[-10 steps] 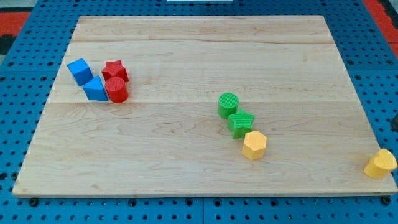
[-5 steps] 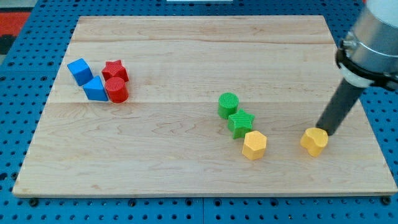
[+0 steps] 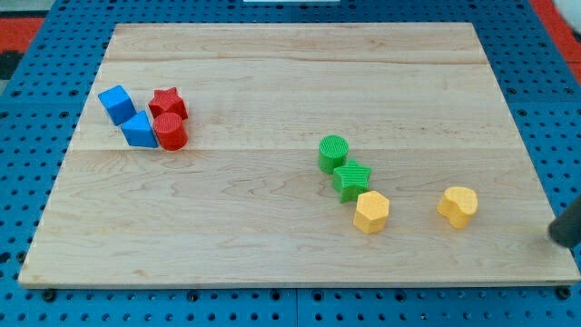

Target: Make a group of green blocks and yellow blocks towards bottom center

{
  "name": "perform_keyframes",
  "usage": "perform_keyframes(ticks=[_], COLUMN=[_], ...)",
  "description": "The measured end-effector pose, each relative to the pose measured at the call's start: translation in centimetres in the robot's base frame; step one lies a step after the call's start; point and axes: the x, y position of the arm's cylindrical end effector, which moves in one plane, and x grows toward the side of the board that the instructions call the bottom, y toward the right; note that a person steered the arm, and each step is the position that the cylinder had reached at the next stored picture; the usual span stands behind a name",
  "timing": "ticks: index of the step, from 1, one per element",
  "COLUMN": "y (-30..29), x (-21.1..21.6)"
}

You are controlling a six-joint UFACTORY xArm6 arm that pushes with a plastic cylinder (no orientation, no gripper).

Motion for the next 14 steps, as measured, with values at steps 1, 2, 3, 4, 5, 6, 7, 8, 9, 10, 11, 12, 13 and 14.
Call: perform_keyframes(ticks=[1, 2, 3, 4, 5, 6, 7, 8, 9, 10, 11, 12, 13, 14], y=[-6.3, -9.6, -11.1, -10.9, -8.7, -16.2, -16.3, -10.5, -4.9, -6.2, -13.7, -17.8, -21.9, -24.0], x=[-3.2, -7.4, -8.8, -8.8, -7.6, -7.7, -8.7, -9.5, -13.7, -19.2, -17.4, -15.7, -18.0, -15.7])
